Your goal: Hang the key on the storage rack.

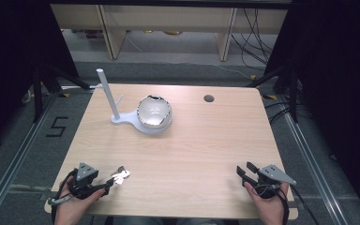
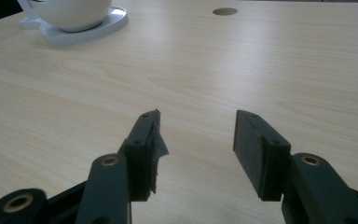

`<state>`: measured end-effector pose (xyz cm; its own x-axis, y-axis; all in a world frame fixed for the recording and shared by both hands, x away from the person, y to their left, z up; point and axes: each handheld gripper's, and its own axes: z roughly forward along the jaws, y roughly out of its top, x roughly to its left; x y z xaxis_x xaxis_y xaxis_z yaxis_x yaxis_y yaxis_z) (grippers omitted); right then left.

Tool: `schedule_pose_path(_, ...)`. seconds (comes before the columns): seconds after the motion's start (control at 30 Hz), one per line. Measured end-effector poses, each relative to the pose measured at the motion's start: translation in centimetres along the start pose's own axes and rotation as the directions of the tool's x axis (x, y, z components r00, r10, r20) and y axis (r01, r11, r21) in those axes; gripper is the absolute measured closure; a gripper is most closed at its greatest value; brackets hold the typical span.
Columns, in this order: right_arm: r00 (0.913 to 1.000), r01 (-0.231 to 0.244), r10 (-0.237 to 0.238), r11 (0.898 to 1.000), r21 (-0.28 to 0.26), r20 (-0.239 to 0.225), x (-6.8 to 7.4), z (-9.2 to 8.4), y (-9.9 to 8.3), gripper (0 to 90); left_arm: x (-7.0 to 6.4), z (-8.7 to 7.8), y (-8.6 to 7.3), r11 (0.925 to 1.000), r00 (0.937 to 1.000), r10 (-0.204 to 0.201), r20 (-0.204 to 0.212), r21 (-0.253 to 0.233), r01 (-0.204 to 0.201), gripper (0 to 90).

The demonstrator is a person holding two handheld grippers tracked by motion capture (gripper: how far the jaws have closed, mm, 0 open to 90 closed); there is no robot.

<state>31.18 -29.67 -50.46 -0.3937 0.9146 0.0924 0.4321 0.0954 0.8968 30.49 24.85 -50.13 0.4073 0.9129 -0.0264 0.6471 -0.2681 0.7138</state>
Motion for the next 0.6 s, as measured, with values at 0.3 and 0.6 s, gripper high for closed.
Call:
schedule_pose_path(0.3, 0.9994, 0.017, -0.017, 1.0, -0.001, -0.029, 0.2, -0.3, 0.4, 51.2, -0.5, 0.6, 5.2, 0.9812, 0.9916, 0.07, 0.109, 0.172, -0.088, 33.2)
schedule_pose_path(0.6, 0.9975, 0.004, -0.004, 1.0, -0.008, -0.071, 0.7, -0.4, 0.3, 50.8, -0.9, 3.0, 8.8, 0.8838, 0.9761, 0.174, 0.13, 0.417, -0.213, 32.6)
